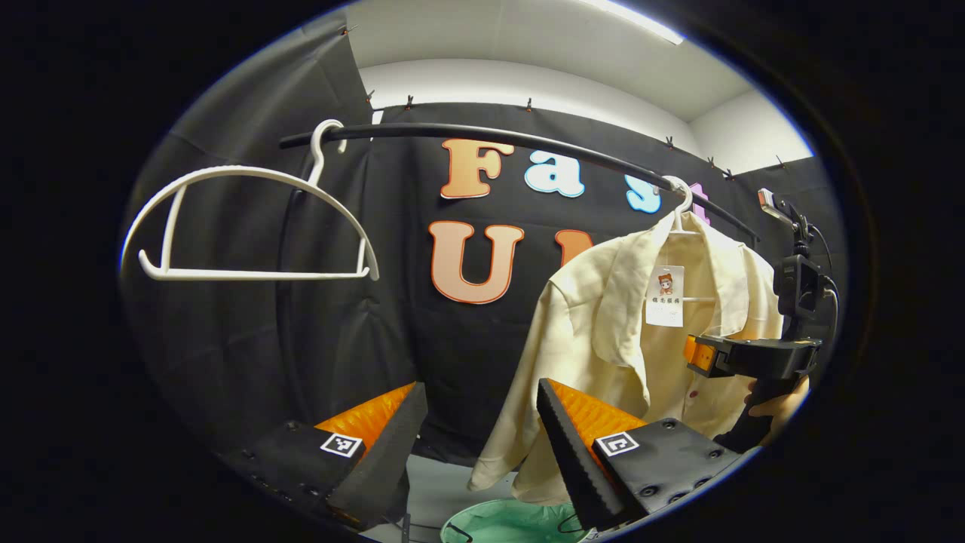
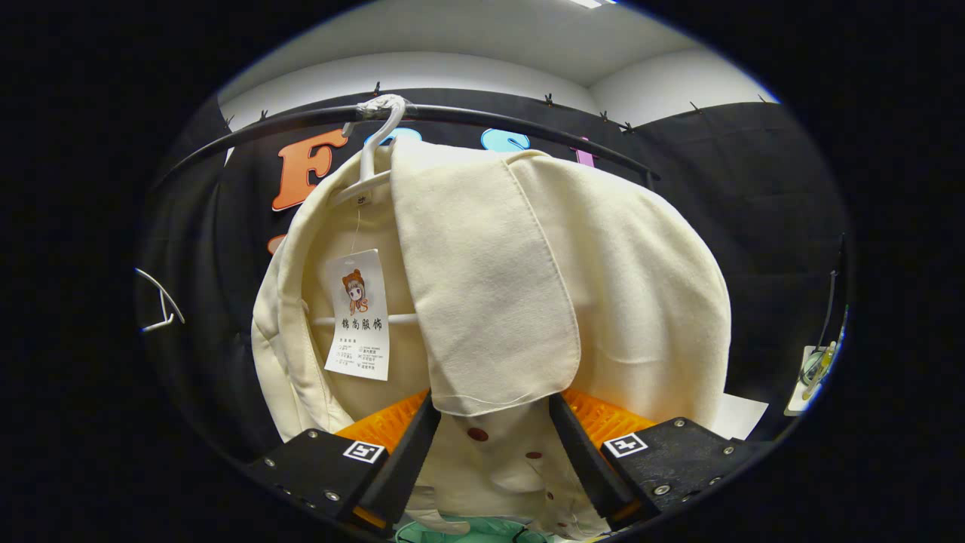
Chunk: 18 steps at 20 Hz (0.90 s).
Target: Grasp the clothes on the hanger with both hands and then place them into the laundry hamper below.
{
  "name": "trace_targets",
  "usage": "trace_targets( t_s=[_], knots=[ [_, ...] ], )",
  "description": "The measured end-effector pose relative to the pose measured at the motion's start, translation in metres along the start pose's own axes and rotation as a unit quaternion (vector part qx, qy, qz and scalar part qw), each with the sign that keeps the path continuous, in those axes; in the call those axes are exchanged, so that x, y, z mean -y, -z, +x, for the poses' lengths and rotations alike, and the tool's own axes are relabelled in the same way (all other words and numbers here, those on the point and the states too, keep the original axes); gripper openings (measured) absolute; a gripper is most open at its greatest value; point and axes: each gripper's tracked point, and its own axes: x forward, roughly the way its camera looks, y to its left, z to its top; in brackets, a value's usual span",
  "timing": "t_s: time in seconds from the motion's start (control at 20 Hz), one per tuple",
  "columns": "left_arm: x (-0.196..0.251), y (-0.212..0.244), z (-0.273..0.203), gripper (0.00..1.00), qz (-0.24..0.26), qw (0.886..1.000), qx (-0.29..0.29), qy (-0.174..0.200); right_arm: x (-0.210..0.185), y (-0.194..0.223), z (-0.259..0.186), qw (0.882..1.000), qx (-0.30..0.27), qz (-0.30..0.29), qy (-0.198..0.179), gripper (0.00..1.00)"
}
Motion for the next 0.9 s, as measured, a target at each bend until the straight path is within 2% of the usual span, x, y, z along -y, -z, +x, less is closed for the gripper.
trace_targets(
  t_s=[0.2, 0.3, 0.35, 0.4, 0.45, 0.55, 0.7, 0.9],
  knots=[
    [0.021, 0.002, 0.007, 0.96, -0.004, 1.0, -0.004, 0.024, 0.012, -0.005, -0.003, 1.0, 0.003, -0.004, -0.004, 0.73],
    [0.033, 0.0, 0.012, 0.96, -0.003, 0.999, -0.002, 0.034, 0.02, -0.009, -0.006, 1.0, 0.005, -0.002, -0.007, 0.61],
    [0.04, 0.0, 0.015, 0.96, -0.004, 0.999, -0.003, 0.04, 0.022, -0.011, -0.008, 1.0, 0.007, -0.002, -0.01, 0.51],
    [0.047, 0.001, 0.019, 0.96, -0.006, 0.999, -0.005, 0.047, 0.024, -0.013, -0.011, 1.0, 0.01, -0.004, -0.013, 0.47],
    [0.054, 0.002, 0.023, 1.0, -0.007, 0.999, -0.008, 0.053, 0.026, -0.014, -0.013, 1.0, 0.012, -0.008, -0.017, 0.4],
    [0.07, 0.003, 0.03, 0.96, -0.014, 0.998, -0.013, 0.066, 0.029, -0.018, -0.017, 0.999, 0.016, -0.014, -0.026, 0.29],
    [0.096, 0.001, 0.04, 0.97, -0.017, 0.996, -0.012, 0.087, 0.033, -0.021, -0.023, 0.999, 0.017, -0.018, -0.038, 0.18],
    [0.118, -0.001, 0.059, 0.96, -0.019, 0.995, -0.014, 0.102, 0.035, -0.026, -0.03, 0.998, 0.018, -0.018, -0.055, 0.13]
  ],
)
